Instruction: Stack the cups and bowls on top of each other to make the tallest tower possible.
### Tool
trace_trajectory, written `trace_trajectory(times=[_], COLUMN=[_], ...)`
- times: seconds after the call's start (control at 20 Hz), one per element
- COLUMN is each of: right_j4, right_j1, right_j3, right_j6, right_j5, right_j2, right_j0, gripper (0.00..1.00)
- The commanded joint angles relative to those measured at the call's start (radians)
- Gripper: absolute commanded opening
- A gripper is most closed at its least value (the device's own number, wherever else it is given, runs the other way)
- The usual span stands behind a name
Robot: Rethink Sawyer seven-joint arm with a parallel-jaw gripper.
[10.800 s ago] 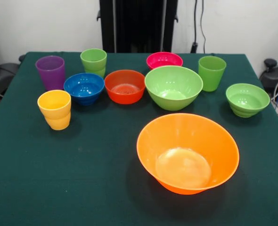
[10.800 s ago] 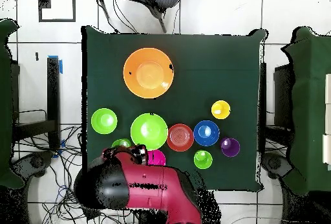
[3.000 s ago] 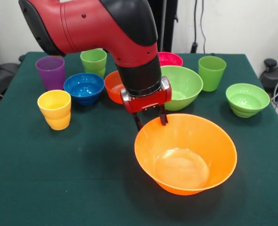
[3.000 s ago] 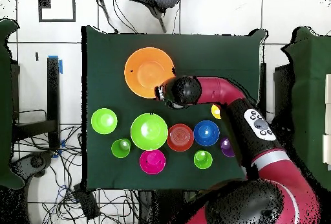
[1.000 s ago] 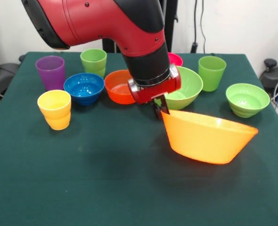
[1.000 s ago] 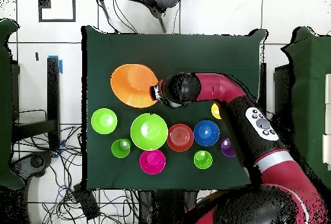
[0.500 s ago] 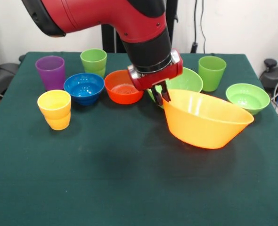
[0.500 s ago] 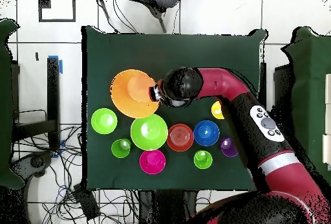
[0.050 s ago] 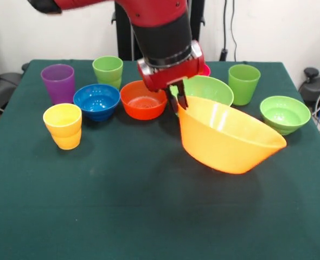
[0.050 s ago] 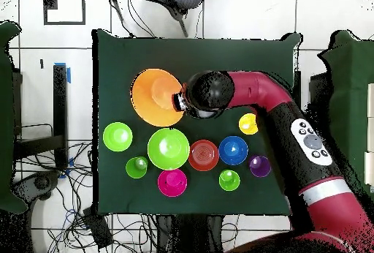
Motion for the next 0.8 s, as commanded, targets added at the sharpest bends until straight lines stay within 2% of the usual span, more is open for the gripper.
trace_trajectory(times=[0.05,0.5,0.8], right_j4=[-0.098,-0.176,-0.272], right_j1=[-0.168,-0.302,-0.373], right_j3=[0.036,0.019,-0.029], right_j6=[-0.212,-0.233,-0.214], right_j5=[0.05,0.097,0.087], right_j2=[0.015,-0.01,-0.028], right_j0=[0.034,0.077,0.137], gripper=[0.0,0.0,0.0])
